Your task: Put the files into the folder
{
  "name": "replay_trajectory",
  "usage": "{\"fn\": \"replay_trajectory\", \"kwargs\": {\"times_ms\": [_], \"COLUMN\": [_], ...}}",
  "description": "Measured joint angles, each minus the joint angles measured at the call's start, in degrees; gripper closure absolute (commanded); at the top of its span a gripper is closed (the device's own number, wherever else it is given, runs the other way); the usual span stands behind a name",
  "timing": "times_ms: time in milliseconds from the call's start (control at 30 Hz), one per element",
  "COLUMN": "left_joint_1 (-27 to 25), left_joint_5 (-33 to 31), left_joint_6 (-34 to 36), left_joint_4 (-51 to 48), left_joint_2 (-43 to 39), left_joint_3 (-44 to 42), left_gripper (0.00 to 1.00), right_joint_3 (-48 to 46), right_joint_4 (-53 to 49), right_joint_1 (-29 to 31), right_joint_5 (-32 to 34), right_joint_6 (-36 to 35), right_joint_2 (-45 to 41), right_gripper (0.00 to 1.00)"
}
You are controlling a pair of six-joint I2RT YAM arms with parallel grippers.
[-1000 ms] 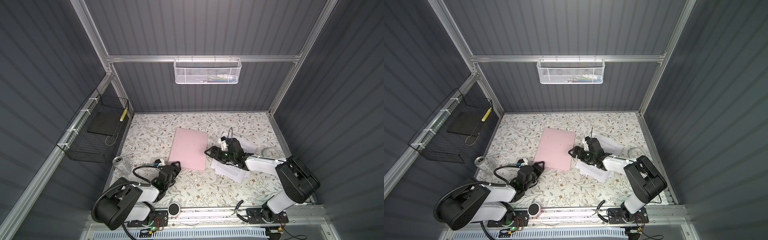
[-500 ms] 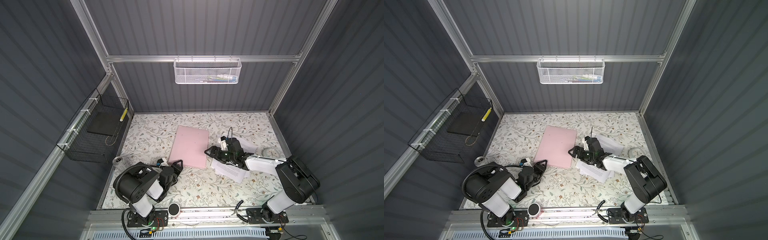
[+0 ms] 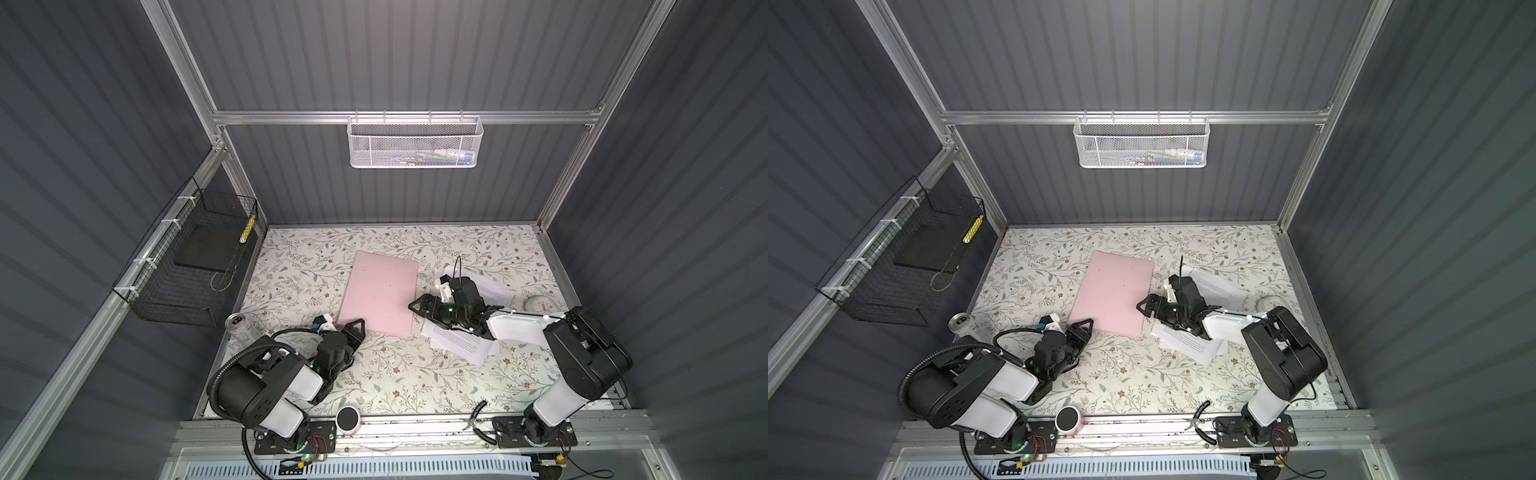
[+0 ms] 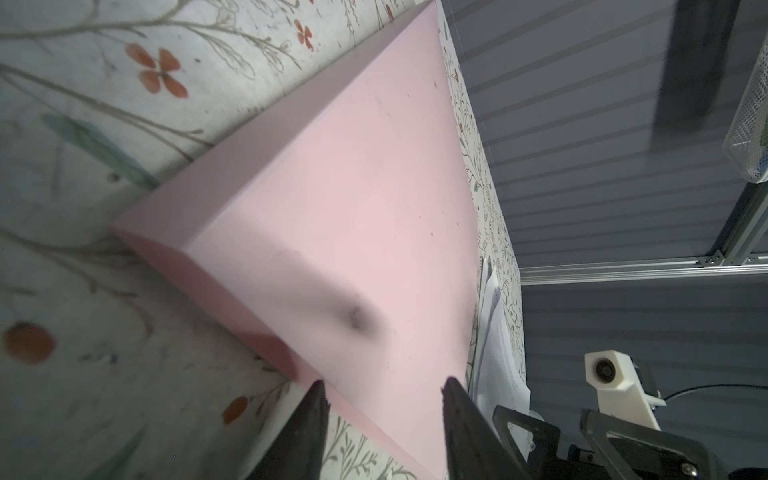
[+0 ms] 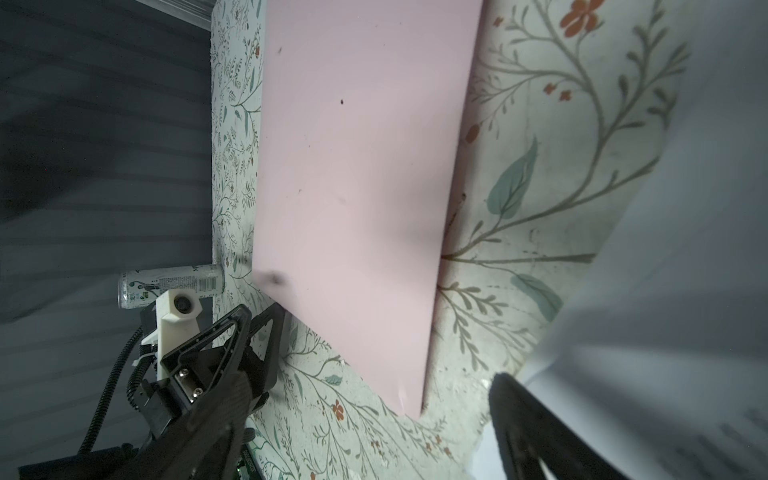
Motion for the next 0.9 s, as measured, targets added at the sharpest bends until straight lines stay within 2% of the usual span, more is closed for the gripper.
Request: {"fn": "replay_trajectory", "kwargs": {"times_ms": [300, 667, 900], "left_joint_1": [2.2, 3.7, 4.0], "left_joint_5": [1.5, 4.3, 5.5], "left_joint_6": [0.2, -0.7, -0.9], "left_joint_4": [4.6, 17.7, 19.7], "left_joint_2": [5.9, 15.4, 16.8], "left_joint_3": [0.4, 0.6, 0.6], "left_gripper": [0.54, 0.55, 0.55], "right_joint_3": [0.1, 0.1, 0.4], "right_joint_4": [0.0, 0.0, -0.1], "right_joint_1": [0.0, 0.0, 0.0], "right_joint_5": [0.0, 0.0, 0.0], "right_joint_6": [-0.3, -0.5, -0.7], "right_joint_2": [0.0, 0.0, 0.0], "right_gripper": [0.08, 0.08, 0.08]}}
